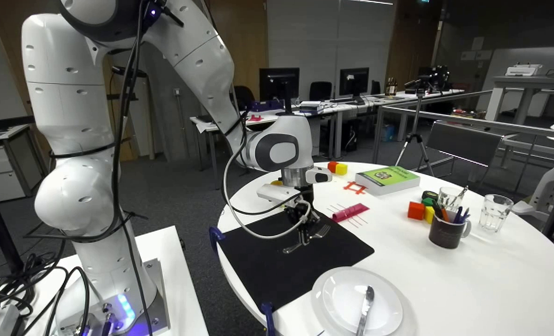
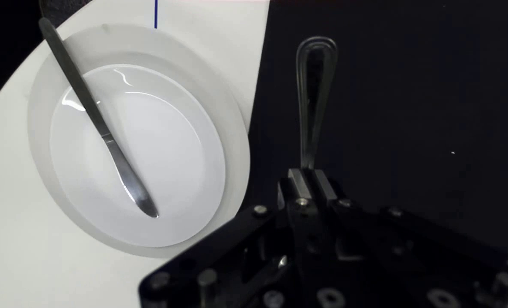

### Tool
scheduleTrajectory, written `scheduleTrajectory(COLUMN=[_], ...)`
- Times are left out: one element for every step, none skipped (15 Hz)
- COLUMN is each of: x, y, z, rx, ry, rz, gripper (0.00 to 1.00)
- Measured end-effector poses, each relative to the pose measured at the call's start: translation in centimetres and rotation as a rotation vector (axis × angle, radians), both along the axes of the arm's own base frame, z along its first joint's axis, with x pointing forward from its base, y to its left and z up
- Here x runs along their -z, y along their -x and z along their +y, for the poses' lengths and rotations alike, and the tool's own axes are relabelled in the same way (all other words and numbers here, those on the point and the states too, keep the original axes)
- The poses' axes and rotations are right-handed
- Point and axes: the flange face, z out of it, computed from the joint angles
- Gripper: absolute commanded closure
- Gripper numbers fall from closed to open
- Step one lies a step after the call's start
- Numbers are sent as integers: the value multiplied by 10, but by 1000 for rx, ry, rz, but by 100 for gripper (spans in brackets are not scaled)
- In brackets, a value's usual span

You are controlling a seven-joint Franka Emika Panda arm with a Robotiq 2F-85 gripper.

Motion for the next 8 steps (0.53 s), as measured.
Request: scheduleTrajectory(x=[1,3,3,4,5,7,8,10], y=[0,0,1,1,1,2,3,4], z=[6,12,18,23,28,32,37,42], rx=[0,1,4,4,3,2,0,-4], ry=[-1,-2,-5,-7,-9,-11,-13,-15], rz=[0,0,-1,-1,-1,0,0,0], gripper=[98,98,98,98,98,98,98,94])
